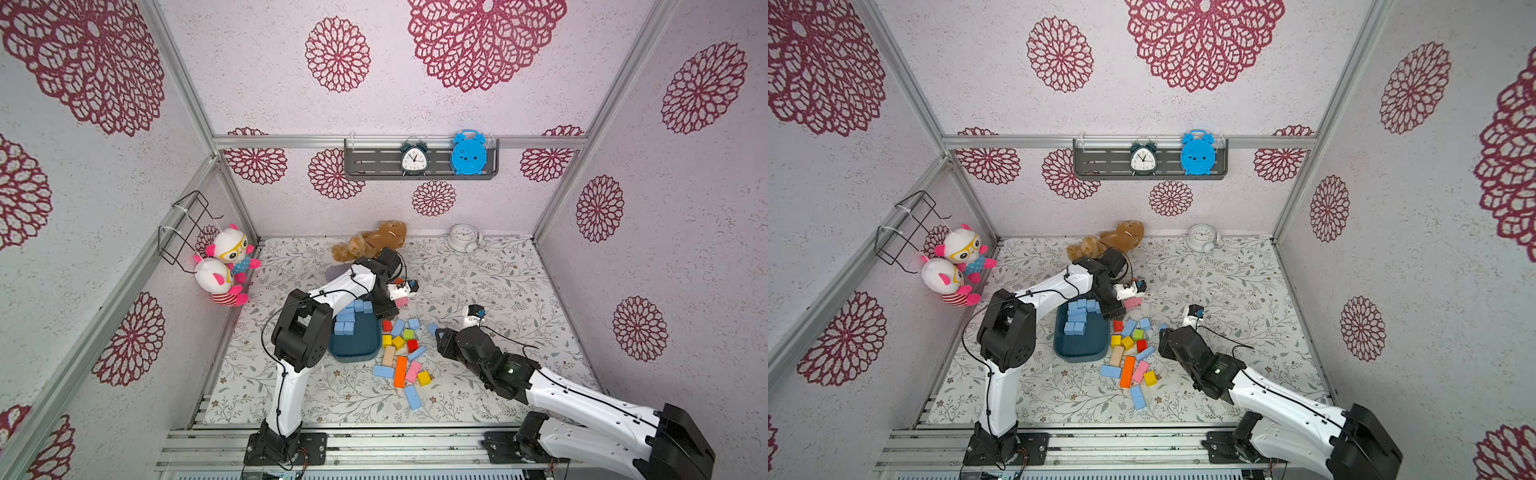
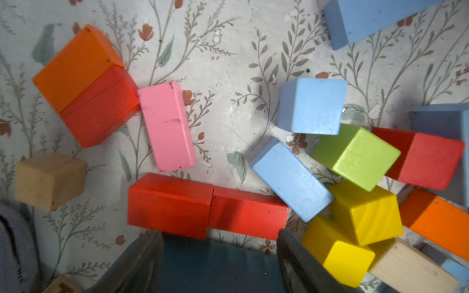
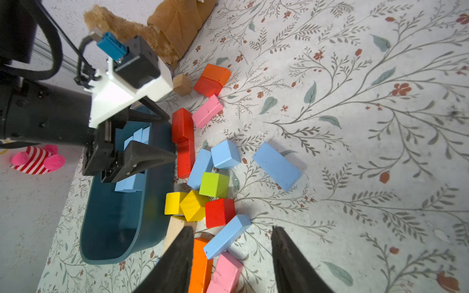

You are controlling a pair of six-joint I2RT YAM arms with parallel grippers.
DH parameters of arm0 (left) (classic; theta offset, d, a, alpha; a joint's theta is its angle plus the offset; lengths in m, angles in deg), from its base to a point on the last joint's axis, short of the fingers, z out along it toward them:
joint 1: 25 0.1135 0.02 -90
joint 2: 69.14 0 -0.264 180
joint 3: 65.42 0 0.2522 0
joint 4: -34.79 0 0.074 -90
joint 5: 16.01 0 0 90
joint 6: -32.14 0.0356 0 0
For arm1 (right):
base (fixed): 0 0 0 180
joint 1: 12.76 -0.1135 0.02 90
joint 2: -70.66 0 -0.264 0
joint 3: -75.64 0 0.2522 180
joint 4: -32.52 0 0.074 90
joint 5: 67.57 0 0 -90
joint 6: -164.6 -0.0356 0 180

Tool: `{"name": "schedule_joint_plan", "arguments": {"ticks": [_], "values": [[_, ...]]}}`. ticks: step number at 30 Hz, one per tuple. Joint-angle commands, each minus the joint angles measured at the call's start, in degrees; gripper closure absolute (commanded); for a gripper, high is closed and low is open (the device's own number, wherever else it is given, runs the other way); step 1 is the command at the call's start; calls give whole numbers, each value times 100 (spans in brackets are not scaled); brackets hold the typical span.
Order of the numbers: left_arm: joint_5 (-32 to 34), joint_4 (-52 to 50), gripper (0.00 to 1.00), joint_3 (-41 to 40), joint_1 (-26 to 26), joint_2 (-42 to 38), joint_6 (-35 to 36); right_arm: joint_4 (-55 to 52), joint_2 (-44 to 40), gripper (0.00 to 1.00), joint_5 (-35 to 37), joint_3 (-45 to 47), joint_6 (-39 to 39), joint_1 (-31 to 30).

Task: Pick out the blue building blocks
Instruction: Pick up the building block from the center of the board.

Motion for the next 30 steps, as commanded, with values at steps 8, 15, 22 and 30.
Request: {"name": "schedule_joint_plan", "arguments": {"ticks": [8,15,22,30], "values": [[-22,237,23,266,-628,391,75,112,-602,48,267,294,-384,-36],[-230,366,24,387,-826,634,-133,97,-593,49,236,312,-402,-85],[-253,374,29,663,-838,979,-296,150,-588,49,266,350,-432,-167],[-159,424,52,416,-801,817,-353,281,-516,49,275,312,-273,-175]]}}
